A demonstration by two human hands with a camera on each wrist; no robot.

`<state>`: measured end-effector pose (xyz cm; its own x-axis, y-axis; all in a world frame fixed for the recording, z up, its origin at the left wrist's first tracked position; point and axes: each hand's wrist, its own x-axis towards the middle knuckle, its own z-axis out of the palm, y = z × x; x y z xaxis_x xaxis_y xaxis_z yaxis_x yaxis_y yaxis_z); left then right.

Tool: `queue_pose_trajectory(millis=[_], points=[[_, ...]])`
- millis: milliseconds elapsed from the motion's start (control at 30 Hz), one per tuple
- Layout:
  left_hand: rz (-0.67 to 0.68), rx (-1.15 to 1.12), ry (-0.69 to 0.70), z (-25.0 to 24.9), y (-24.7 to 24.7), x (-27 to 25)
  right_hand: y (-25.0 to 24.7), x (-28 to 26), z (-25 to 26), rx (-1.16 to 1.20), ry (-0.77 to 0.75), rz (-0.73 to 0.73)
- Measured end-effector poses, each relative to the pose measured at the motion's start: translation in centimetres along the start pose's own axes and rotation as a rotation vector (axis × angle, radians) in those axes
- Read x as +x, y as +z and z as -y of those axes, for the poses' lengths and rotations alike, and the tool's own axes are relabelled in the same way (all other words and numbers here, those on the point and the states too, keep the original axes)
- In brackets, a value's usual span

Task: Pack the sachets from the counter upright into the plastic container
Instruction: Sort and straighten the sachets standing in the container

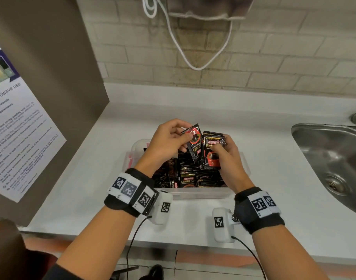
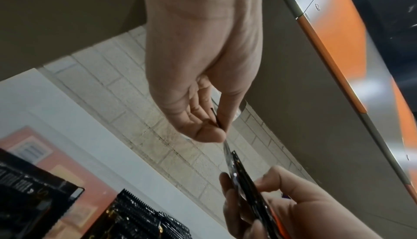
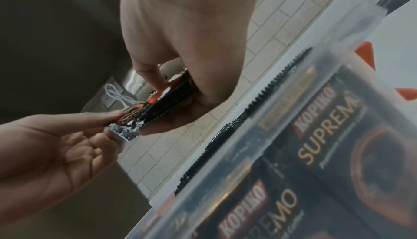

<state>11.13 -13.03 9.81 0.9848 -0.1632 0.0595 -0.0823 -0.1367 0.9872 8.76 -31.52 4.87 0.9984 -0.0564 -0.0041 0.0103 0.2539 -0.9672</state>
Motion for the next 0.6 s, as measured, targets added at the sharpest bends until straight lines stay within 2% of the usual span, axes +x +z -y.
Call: queue_pose_trajectory(millis=[100,167,300,467,533,600], points=[[0.021,0.04,-0.019,0.0,-0.6,-0.2,-0.1,0.0,0.1,0.005,0.003,-0.012],[0.094,0.092,-0.04,0.0,-0.9,-0.4,0.0,0.0,0.2,-0.015,0.011,-0.013],[0.265,0.505,0.016,0.0,-1.3,-0.7,0.4,0.1,0.6,-0.143,-0.011,0.003],[0.225,0.831,0.064,-0.1,-0.1,-0.4,0.9,0.3,1.3,-0.266,-0.037,0.073],[0.197,0.818,0.047,0.1,-0.1,-0.3,1.0,0.3,1.5,-0.27,-0.056,0.063],[0.249,0.752,0.025,0.4,-0.4,-0.5,0.9,0.3,1.6,-0.239,-0.077,0.038]])
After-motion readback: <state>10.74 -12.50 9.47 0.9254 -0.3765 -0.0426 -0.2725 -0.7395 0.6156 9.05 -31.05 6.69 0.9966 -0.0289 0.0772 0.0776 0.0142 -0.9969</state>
